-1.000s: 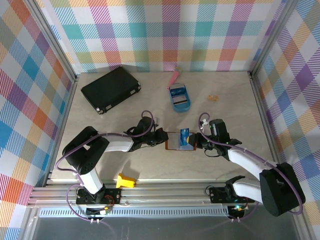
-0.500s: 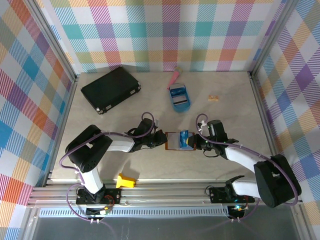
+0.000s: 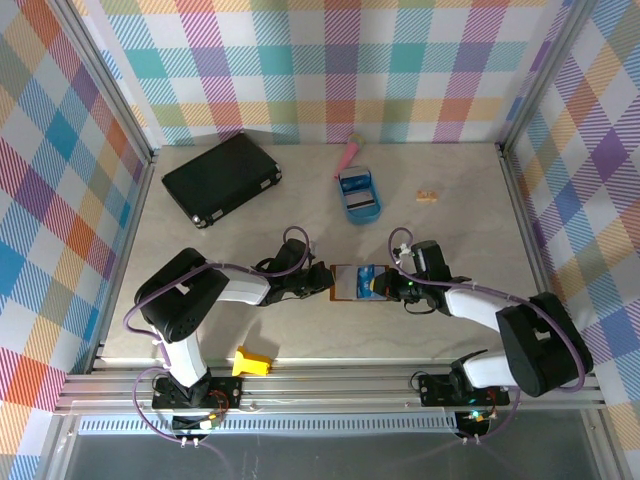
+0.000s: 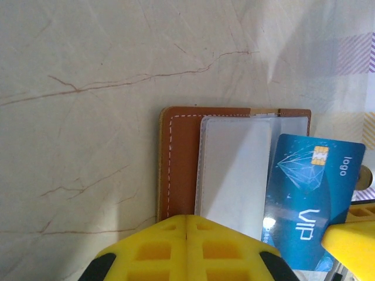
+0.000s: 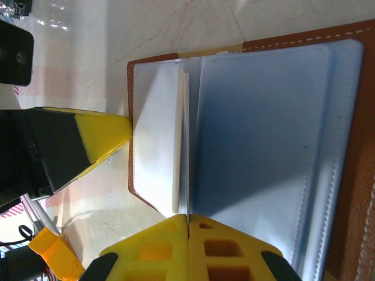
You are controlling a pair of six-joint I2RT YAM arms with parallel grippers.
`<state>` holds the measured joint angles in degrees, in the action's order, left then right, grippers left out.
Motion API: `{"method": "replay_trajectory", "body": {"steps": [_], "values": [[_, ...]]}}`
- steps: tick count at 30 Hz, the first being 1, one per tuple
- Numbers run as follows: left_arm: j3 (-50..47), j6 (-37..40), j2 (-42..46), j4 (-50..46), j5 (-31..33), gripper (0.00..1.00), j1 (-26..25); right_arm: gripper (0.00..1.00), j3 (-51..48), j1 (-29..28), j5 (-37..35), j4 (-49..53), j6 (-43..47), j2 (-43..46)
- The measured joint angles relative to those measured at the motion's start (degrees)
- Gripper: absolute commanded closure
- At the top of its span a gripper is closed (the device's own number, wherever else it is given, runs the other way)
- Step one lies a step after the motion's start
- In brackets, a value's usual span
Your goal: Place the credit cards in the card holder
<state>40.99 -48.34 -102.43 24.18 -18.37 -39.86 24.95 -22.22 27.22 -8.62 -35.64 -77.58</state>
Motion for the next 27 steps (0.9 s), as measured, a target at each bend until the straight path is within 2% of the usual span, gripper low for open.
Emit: {"method": "replay_trajectory", "body": {"steps": [18, 27], "values": [[-0.2, -0.02, 0.0, 0.2, 0.07, 1.0, 0.0, 1.0, 0.33, 0.0, 0.7, -1.03, -3.1, -1.64], [-0.35, 0.0, 0.17, 0.17, 0.46, 1.0, 0.0, 1.0, 1.68, 0.0, -0.22, 4.76, -1.62, 4.83]]}}
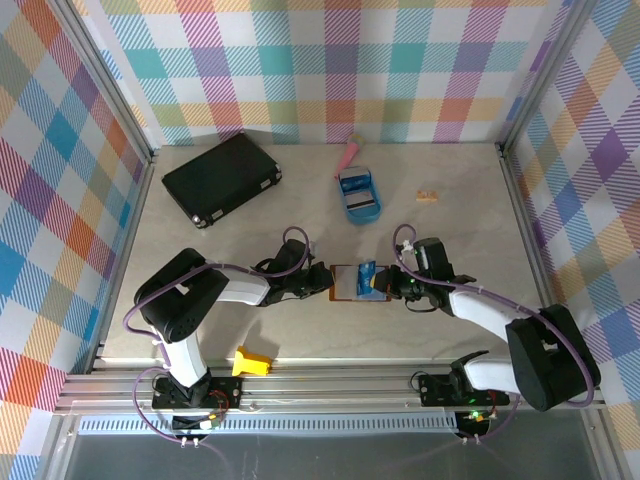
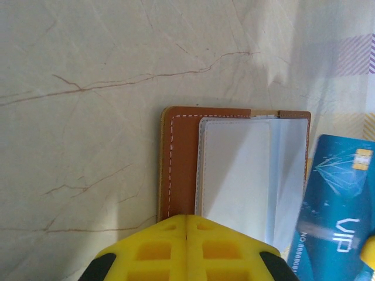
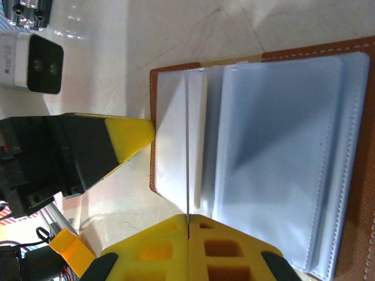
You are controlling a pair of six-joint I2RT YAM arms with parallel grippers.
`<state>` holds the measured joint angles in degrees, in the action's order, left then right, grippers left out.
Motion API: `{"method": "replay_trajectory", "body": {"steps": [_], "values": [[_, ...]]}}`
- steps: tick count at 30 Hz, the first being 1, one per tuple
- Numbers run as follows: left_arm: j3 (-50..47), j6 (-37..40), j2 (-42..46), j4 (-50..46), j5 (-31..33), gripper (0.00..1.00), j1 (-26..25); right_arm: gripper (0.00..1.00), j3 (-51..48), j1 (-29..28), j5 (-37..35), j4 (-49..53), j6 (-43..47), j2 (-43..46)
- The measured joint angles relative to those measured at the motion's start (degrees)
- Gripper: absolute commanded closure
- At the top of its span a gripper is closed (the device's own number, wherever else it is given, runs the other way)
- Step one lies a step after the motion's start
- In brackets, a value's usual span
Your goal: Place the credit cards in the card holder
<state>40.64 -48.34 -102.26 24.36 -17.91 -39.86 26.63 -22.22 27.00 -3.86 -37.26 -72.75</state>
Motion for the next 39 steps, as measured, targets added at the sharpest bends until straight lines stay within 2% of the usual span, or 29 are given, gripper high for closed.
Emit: {"method": "replay_trajectory", "body": {"steps": [39], "values": [[-0.76, -0.26, 0.0, 1.53, 0.0, 1.0, -0.02, 1.0, -0.59, 0.0, -1.01, -6.71, -3.04, -5.77]]}}
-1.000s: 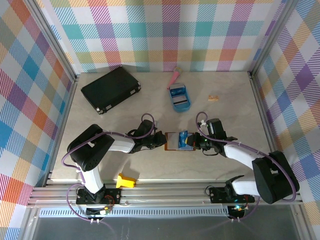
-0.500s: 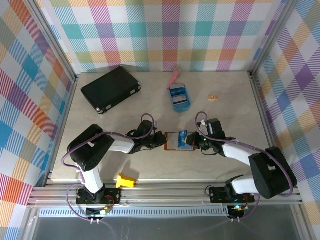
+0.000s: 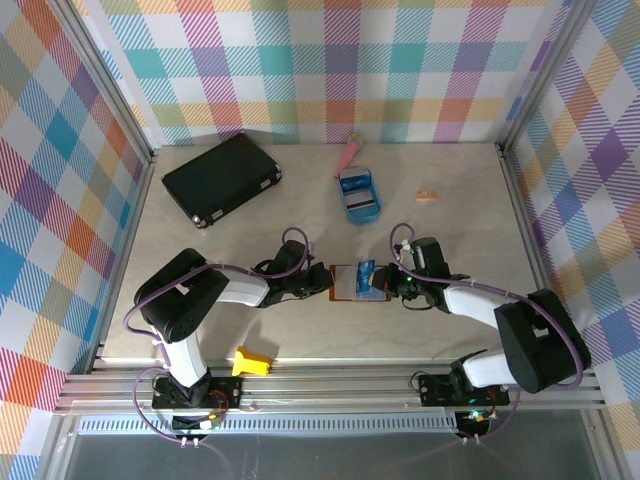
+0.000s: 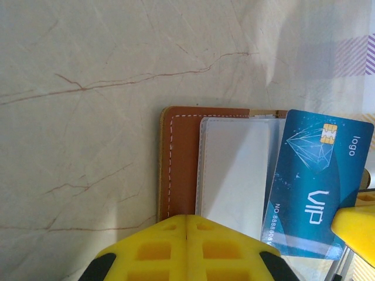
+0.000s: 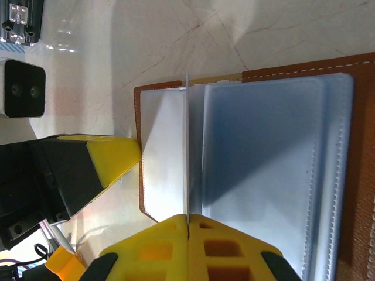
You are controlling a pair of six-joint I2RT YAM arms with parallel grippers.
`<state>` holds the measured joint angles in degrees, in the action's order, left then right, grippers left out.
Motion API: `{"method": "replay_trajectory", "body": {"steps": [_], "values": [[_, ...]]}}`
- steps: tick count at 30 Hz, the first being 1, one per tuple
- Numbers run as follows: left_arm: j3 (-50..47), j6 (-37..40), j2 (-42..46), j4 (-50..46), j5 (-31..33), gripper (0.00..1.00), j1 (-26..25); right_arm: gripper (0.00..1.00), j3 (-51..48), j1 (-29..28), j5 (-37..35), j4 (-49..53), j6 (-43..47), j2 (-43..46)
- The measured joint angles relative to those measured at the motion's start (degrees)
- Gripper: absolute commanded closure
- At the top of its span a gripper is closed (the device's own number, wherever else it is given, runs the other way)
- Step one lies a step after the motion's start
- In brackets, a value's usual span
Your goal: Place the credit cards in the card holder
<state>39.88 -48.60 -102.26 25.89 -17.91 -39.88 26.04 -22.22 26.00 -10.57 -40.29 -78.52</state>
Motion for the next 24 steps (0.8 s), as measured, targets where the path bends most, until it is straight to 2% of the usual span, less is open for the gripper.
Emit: {"method": "replay_trajectory", "body": {"steps": [24], "values": [[-1.03, -1.38, 0.0, 2.01, 0.09, 1.0, -0.11, 1.0, -1.33, 0.0, 2.78, -2.93, -2.29, -2.25]]}}
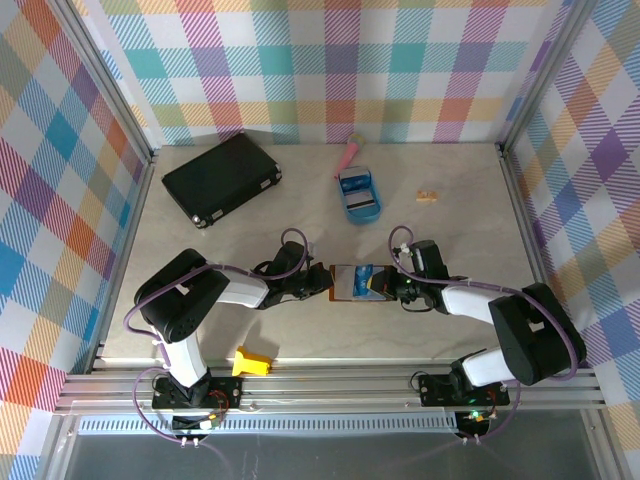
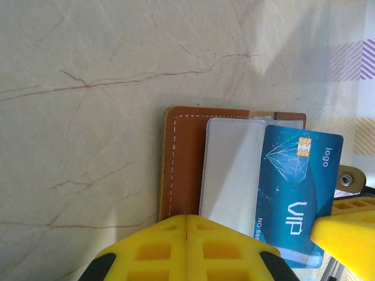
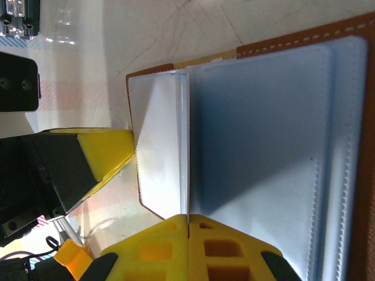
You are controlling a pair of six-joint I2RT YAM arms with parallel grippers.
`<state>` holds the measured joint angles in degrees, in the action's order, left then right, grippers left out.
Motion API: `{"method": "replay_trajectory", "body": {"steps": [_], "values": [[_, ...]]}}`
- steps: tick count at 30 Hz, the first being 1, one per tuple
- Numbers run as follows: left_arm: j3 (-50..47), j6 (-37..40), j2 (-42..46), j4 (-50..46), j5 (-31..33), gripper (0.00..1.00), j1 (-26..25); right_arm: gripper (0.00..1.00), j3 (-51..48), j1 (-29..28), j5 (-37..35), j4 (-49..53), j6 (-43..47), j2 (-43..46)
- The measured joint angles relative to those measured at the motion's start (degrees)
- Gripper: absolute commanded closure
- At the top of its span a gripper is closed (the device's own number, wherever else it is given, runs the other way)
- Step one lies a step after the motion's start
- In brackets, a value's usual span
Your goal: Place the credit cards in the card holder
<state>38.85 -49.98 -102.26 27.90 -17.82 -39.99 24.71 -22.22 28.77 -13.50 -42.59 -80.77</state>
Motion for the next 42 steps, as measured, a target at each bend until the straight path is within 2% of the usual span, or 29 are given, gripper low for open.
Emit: {"method": "replay_trajectory", "body": {"steps": [35, 42], "values": [[-0.59, -1.4, -0.02, 1.25, 0.52, 1.0, -0.48, 1.0, 0.48, 0.0, 4.83, -3.43, -1.62, -5.55], [-1.11, -1.55, -0.02, 2.29, 0.74, 1.0, -0.66, 0.74, 3.13, -0.68, 4.76, -0.24, -0.81, -6.23]]}}
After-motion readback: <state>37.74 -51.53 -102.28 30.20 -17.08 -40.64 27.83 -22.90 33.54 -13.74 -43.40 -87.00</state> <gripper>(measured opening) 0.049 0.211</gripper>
